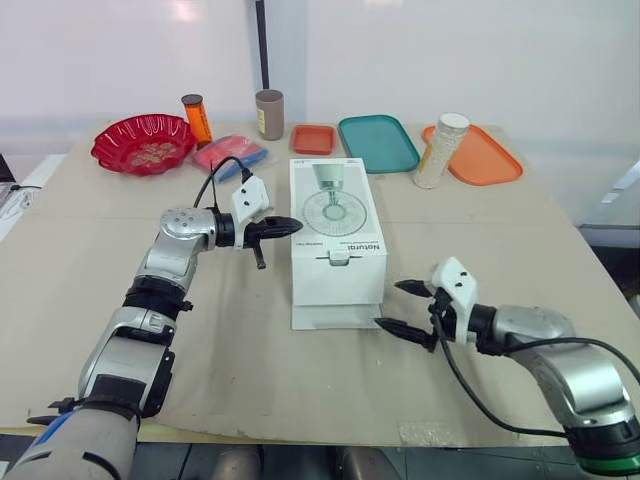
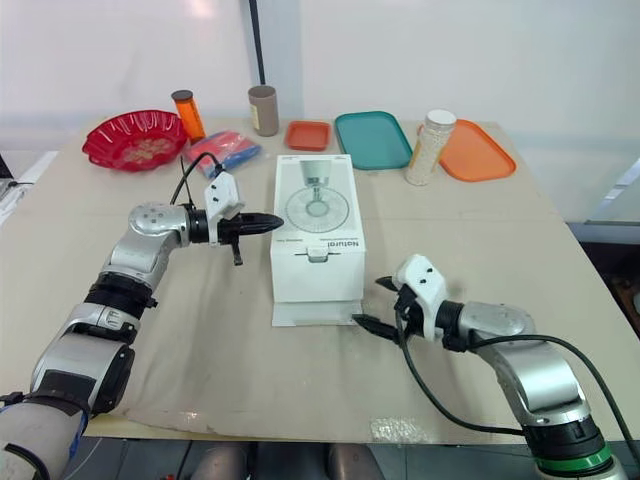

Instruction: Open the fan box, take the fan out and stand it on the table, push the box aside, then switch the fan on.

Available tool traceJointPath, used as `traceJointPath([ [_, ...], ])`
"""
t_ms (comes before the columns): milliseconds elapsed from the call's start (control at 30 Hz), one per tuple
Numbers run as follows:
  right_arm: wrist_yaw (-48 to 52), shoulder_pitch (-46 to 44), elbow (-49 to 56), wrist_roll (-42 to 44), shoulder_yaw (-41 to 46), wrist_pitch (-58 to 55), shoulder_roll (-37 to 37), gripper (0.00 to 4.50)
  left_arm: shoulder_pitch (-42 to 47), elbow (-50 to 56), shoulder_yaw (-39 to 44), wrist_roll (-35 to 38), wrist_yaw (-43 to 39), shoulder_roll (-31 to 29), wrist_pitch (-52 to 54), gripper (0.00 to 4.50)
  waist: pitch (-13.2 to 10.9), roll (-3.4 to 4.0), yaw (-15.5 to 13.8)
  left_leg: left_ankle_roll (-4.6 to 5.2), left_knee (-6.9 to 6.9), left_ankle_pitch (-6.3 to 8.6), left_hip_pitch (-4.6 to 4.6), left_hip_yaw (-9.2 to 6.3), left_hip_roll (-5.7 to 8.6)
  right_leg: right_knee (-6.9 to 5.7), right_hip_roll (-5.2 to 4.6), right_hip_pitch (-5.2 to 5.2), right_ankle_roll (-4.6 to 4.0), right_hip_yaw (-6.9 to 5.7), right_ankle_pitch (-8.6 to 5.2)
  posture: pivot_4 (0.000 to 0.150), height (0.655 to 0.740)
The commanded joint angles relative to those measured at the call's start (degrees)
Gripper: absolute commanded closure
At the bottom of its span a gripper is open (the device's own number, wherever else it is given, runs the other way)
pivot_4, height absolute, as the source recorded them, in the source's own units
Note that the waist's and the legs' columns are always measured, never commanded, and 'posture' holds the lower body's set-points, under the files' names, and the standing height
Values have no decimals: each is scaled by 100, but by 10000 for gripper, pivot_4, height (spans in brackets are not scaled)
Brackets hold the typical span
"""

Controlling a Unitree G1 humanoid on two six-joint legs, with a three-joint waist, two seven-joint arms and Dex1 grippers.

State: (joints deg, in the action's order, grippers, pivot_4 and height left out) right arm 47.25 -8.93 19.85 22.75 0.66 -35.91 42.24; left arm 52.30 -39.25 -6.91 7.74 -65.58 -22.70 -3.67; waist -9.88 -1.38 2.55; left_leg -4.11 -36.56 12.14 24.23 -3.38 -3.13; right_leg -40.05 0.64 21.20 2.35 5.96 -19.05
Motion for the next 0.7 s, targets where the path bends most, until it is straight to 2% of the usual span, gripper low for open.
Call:
traceJointPath([
  [33, 85, -11, 94, 45, 50, 139, 8, 0, -18, 256, 29, 22, -15, 6, 0, 44665, 0, 0, 1, 0, 0, 0, 0, 0, 0, 0, 0, 0, 0, 1, 0, 1500, 7400],
  [333, 351, -337, 142, 374, -270, 163, -435, 0, -59, 264, 6, -1, -21, 24, 26, 44665, 0, 0, 3, 0, -1, 0, 0, -1, 0, -2, 1, 0, 0, 0, 0, 1500, 7400],
  [500, 628, -279, 423, 1191, 155, -83, -477, 0, -103, 204, -61, -76, -47, 16, -14, 44665, 0, 0, 1, 0, -1, 0, 0, -2, 0, -1, 0, -1, 0, -1, 0, 1500, 7400],
  [700, 321, -577, 345, 2042, 763, -323, -712, 0, -81, 165, -5, -78, -10, -11, -10, 44665, 1, 1, 2, 1, -2, -1, -1, -4, 0, -2, 0, -5, 0, -3, 0, 1500, 7400],
])
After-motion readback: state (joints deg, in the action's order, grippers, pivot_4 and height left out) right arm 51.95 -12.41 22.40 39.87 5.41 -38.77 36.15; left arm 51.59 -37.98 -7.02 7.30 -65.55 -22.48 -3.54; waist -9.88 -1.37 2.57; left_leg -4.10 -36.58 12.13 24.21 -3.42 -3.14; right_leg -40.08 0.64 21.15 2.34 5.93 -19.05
